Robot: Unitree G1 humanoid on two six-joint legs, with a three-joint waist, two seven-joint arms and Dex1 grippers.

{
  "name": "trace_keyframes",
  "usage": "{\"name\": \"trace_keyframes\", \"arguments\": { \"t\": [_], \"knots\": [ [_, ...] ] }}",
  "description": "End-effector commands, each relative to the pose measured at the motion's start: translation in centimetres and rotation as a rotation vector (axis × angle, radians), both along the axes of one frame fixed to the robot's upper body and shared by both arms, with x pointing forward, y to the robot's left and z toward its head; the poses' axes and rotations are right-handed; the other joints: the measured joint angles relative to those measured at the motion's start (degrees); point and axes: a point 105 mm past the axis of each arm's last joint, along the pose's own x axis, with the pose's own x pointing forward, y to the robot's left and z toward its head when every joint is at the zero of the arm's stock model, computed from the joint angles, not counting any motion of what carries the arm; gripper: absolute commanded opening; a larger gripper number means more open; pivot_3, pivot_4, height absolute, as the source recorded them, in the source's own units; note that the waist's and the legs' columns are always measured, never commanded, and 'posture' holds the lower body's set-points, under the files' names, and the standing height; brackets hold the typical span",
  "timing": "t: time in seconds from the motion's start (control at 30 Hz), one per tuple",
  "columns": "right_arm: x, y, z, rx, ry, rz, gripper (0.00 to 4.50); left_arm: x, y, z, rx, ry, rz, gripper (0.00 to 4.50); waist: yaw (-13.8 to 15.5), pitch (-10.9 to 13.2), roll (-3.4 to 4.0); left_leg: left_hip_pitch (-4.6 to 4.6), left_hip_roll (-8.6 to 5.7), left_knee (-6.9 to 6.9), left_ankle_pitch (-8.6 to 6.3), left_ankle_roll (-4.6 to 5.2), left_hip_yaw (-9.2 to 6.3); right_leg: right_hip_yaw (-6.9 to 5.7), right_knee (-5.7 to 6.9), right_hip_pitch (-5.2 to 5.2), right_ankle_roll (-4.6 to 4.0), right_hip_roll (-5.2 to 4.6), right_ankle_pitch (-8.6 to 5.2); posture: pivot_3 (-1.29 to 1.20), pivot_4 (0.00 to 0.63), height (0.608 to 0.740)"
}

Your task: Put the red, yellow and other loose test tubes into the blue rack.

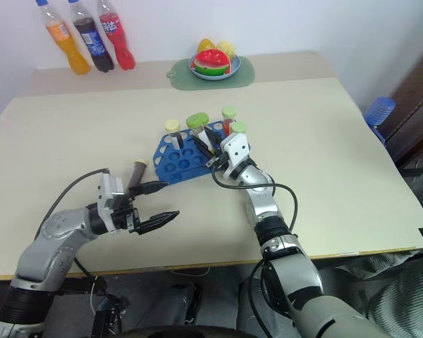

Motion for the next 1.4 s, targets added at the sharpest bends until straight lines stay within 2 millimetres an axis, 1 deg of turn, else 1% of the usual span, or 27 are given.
{"name": "trace_keyframes", "arguments": {
  "t": [0.03, 0.13, 0.2, 0.37, 0.47, 0.53, 0.57, 0.67, 0.77, 0.8, 0.83, 0.9, 0.97, 1.03, 1.1, 1.23, 1.3, 1.4],
  "knots": [
    [0.0, -0.8, 0.1, 0.054, 0.03, 0.024, 1.91, -0.1, 0.2, 1.2, -0.024, -0.044, 0.016, 4.5, 0.05, 0.0, 0.0, 0.0, 0.02, 0.0, 0.0, 0.0, -0.01, 0.0, 0.0, 0.0, -0.02, 0.03, 0.01, 0.0, 0.15, 0.74],
    [-0.7, -1.0, 0.5, -0.002, -0.028, 0.027, 3.37, -0.1, 0.2, 1.4, -0.039, -0.041, 0.027, 4.5, 0.06, 0.01, 0.02, -0.01, 0.05, -0.02, -0.03, -0.04, -0.01, 0.0, 0.0, -0.04, -0.04, 0.06, 0.02, 0.0, 0.15, 0.74],
    [-1.0, -1.4, 0.7, -0.034, -0.057, 0.013, 4.47, 0.0, 0.2, 1.5, -0.044, -0.041, 0.031, 4.5, 0.03, 0.01, 0.02, -0.02, 0.06, -0.08, -0.03, -0.07, 0.0, 0.0, -0.02, -0.09, -0.04, 0.06, 0.02, 0.0, 0.15, 0.74],
    [-2.8, -3.1, 1.4, -0.107, -0.093, 0.026, 4.47, 0.6, 0.1, 2.6, -0.082, -0.053, 0.069, 4.5, 0.36, 0.01, 0.02, -0.02, 0.08, -0.2, 0.06, -0.23, 0.02, 0.0, -0.06, -0.13, -0.04, 0.06, 0.02, 0.0, 0.15, 0.74],
    [-4.3, -4.3, 1.6, -0.162, -0.064, 0.037, 4.47, 1.5, 0.4, 3.5, -0.121, -0.061, 0.135, 4.5, 0.41, 0.01, 0.01, -0.03, 0.08, -0.21, 0.03, -0.17, 0.03, 0.0, -0.08, -0.13, -0.04, 0.06, 0.02, 0.0, 0.15, 0.74],
    [-6.1, -5.3, 1.3, -0.223, -0.017, 0.079, 4.47, 2.7, 1.1, 4.5, -0.175, -0.057, 0.255, 4.5, 0.61, 0.02, 0.02, -0.04, 0.09, -0.21, -0.01, -0.1, 0.02, 0.0, -0.07, -0.13, -0.04, 0.06, 0.02, 0.0, 0.15, 0.74],
    [-7.5, -5.7, 1.0, -0.264, 0.014, 0.118, 4.47, 3.5, 1.7, 4.8, -0.181, -0.053, 0.351, 4.5, 0.71, 0.02, 0.01, -0.05, 0.09, -0.22, -0.02, -0.09, 0.01, 0.0, -0.08, -0.13, -0.04, 0.05, 0.02, 0.0, 0.15, 0.74],
    [-10.6, -7.1, 0.4, -0.348, 0.096, 0.19, 4.47, 5.0, 3.5, 4.9, -0.118, 0.007, 0.601, 4.5, 0.73, 0.03, -0.06, -0.09, 0.1, -0.2, -0.04, -0.07, 0.03, 0.0, -0.15, -0.1, -0.03, 0.03, 0.01, 0.0, 0.15, 0.74],
    [-12.3, -8.7, 0.4, -0.398, 0.144, 0.206, 4.47, 5.8, 4.4, 5.1, -0.103, 0.135, 0.717, 4.5, 0.69, 0.07, -0.13, -0.06, 0.13, -0.2, -0.05, -0.04, 0.09, 0.0, -0.16, -0.08, -0.01, 0.03, 0.01, 0.0, 0.15, 0.74],
    [-12.5, -9.4, 0.7, -0.407, 0.154, 0.195, 4.47, 6.5, 5.0, 4.2, -0.034, 0.25, 0.77, 4.5, 0.71, 0.1, -0.18, -0.07, 0.14, -0.18, -0.06, -0.03, 0.09, -0.01, -0.15, -0.08, -0.01, 0.03, 0.01, 0.0, 0.15, 0.74],
    [-12.6, -9.9, 0.9, -0.411, 0.161, 0.187, 4.47, 6.7, 5.4, 3.6, 0.024, 0.332, 0.808, 4.5, 0.85, 0.12, -0.21, -0.05, 0.14, -0.17, -0.06, -0.03, 0.09, -0.01, -0.14, -0.06, 0.0, 0.04, 0.01, 0.0, 0.15, 0.74],
    [-13.1, -10.5, 1.5, -0.43, 0.169, 0.195, 4.47, 7.2, 5.9, 3.6, 0.117, 0.454, 0.816, 4.5, 1.41, 0.17, -0.29, -0.06, 0.13, -0.04, -0.06, -0.03, 0.07, -0.05, -0.09, -0.01, 0.01, 0.08, 0.01, 0.0, 0.15, 0.74],
    [-13.5, -10.9, 2.1, -0.432, 0.172, 0.201, 4.47, 7.6, 6.0, 4.3, 0.154, 0.548, 0.795, 4.5, 1.54, 0.21, -0.36, -0.09, 0.13, 0.08, -0.1, 0.01, 0.08, -0.06, -0.07, 0.01, 0.02, 0.11, 0.0, 0.0, 0.15, 0.74],
    [-13.9, -11.0, 2.4, -0.437, 0.178, 0.211, 4.47, 8.0, 6.3, 4.7, 0.199, 0.595, 0.792, 4.5, 1.72, 0.25, -0.43, -0.09, 0.15, 0.17, -0.2, -0.01, 0.07, -0.06, -0.07, 0.02, 0.03, 0.15, 0.0, 0.0, 0.15, 0.74],
    [-14.1, -11.1, 2.2, -0.448, 0.183, 0.212, 4.47, 8.5, 6.8, 4.6, 0.255, 0.626, 0.808, 4.5, 1.66, 0.25, -0.44, -0.1, 0.22, 0.25, -0.28, -0.09, 0.08, -0.05, -0.09, 0.0, 0.02, 0.19, 0.0, 0.0, 0.15, 0.74],
    [-14.0, -11.0, 2.0, -0.453, 0.186, 0.209, 4.47, 9.2, 6.9, 4.6, 0.32, 0.665, 0.807, 4.5, 1.83, 0.27, -0.46, -0.1, 0.25, 0.29, -0.32, -0.19, 0.12, -0.04, -0.09, -0.02, 0.02, 0.21, 0.0, 0.0, 0.15, 0.74],
    [-14.0, -10.9, 2.0, -0.455, 0.183, 0.208, 4.47, 9.5, 7.0, 4.2, 0.358, 0.705, 0.801, 4.5, 1.93, 0.29, -0.49, -0.11, 0.25, 0.31, -0.33, -0.18, 0.11, -0.05, -0.09, -0.01, 0.02, 0.21, 0.0, 0.0, 0.15, 0.74],
    [-13.9, -10.7, 2.1, -0.455, 0.176, 0.204, 4.47, 10.0, 6.6, 3.7, 0.388, 0.765, 0.783, 4.5, 1.88, 0.3, -0.52, -0.12, 0.25, 0.33, -0.33, -0.16, 0.11, -0.05, -0.09, 0.0, 0.02, 0.21, 0.0, 0.0, 0.15, 0.74]
  ]
}}
